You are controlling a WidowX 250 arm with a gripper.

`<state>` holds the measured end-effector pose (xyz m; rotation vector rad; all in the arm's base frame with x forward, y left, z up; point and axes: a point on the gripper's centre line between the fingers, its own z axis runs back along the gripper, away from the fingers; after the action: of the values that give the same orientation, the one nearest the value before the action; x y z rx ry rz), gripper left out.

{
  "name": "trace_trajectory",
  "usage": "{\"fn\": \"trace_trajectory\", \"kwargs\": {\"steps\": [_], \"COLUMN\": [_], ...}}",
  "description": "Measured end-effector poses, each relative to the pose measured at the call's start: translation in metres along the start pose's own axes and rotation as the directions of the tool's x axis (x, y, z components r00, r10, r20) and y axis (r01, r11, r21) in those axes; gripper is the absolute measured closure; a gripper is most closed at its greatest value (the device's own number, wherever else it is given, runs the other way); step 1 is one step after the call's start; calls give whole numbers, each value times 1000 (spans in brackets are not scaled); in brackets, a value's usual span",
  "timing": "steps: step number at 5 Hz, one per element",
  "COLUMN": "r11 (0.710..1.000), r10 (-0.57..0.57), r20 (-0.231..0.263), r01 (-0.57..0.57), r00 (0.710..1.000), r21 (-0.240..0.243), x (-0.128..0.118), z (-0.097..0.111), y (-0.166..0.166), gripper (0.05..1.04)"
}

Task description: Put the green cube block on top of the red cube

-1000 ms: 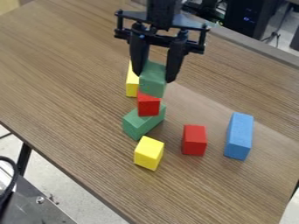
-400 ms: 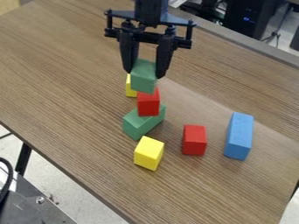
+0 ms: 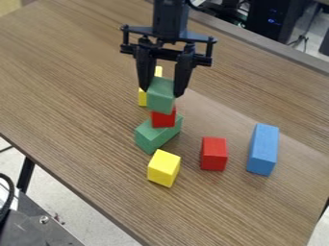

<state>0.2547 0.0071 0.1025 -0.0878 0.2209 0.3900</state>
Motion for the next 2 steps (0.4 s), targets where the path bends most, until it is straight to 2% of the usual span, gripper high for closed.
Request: {"fn": "trace_trajectory", "kwargs": {"steps": [2], "r11": [1000], "r10": [-3], "r20": [-19], "r01": [3], "r00": [1000], "r21": [-5], "x": [8], "z": [-5], "y": [-4], "gripper": [529]}}
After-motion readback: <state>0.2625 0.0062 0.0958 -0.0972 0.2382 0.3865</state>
